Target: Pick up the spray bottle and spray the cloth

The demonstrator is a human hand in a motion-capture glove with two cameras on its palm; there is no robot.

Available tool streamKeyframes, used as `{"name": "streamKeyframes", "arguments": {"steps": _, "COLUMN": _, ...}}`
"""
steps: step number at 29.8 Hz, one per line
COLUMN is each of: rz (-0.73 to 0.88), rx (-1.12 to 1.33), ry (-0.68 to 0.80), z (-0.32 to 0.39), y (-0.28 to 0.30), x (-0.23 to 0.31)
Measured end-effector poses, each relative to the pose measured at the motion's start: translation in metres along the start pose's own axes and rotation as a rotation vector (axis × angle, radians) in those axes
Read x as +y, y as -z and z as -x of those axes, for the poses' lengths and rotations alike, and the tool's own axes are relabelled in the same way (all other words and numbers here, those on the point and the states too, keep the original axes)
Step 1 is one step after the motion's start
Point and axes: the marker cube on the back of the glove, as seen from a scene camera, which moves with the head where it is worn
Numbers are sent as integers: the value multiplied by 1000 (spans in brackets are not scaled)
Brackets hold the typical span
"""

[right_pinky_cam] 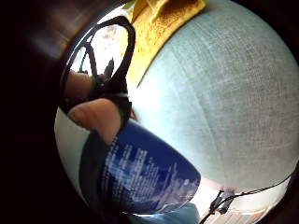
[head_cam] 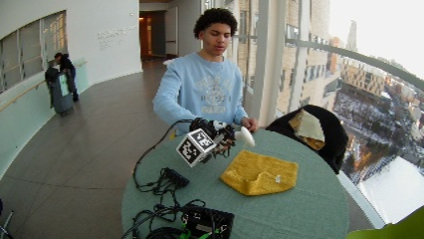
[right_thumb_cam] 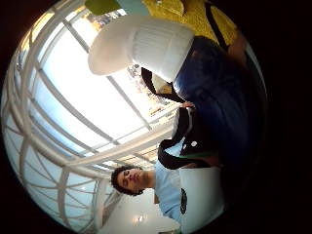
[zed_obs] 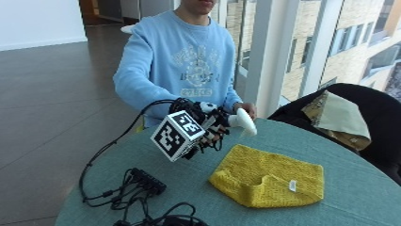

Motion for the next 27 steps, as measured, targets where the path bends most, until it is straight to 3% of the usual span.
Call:
{"name": "streamKeyframes", "arguments": {"steps": 11, "rz": -128, "rx": -81, "ry": 246, "z": 44, "y": -26, "x": 4}}
{"name": "streamKeyframes", "arguments": {"steps": 18, "rz": -196, "rx": -161, "ry": 475, "z": 86, "y": -54, "x": 3}}
{"name": "streamKeyframes", "arguments": {"steps": 27, "rz": -215, "rx": -125, "ry": 694, "z": 130, "y": -105, "x": -13}}
